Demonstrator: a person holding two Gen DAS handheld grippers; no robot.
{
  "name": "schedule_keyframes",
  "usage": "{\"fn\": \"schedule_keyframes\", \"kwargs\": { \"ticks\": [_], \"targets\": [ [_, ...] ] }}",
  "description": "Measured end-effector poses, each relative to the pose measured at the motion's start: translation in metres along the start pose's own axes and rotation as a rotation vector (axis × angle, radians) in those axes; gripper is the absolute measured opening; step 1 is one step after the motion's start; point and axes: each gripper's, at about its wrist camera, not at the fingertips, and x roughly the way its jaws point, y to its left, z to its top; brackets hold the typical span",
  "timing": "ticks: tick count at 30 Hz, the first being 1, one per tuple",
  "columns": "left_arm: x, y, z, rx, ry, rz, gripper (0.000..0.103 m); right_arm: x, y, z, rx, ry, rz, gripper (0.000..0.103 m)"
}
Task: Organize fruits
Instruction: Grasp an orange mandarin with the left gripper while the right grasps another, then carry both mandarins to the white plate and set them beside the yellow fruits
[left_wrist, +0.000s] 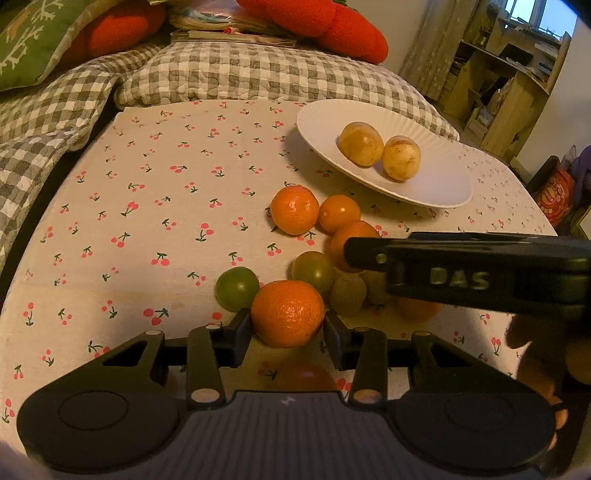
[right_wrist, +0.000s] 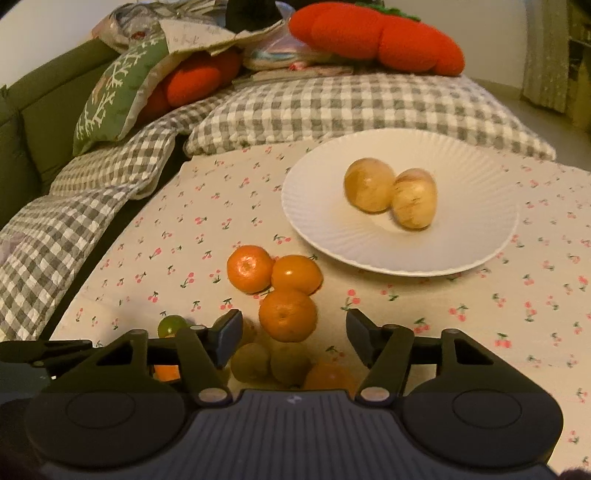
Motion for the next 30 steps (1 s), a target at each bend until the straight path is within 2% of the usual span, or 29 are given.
{"fn": "schedule_keyframes", "kwargs": {
  "ticks": [2,4,5,20,25,30],
  "targets": [
    [0.000,0.000,0.000,0.007,-0.001,0.003,0.028,0.004,0.001,0.000,-0.010,0.010,0.000,0.051],
    [0.000,-0.001,0.000,0.012,-0.002,0.005,0.028,0.008,0.001,0.000,-0.012,0.019,0.007,0.036],
    [0.000,-0.001,0.000,0.012,-0.001,0.006,0.028,0.009,0.001,-0.001,-0.014,0.022,0.012,0.032],
    [-0.009,0.003,0.003,-0.007,-0.019,-0.007,0.027,-0.003,0.001,0.004,0.002,-0.022,0.022,0.029],
    [-0.019,0.010,0.009,-0.033,-0.049,-0.030,0.027,-0.013,0.002,0.008,-0.003,-0.065,0.030,0.028],
    [-0.031,0.024,0.020,-0.061,-0.095,-0.015,0.027,-0.023,-0.001,0.012,0.009,-0.113,0.053,0.028]
  ]
}}
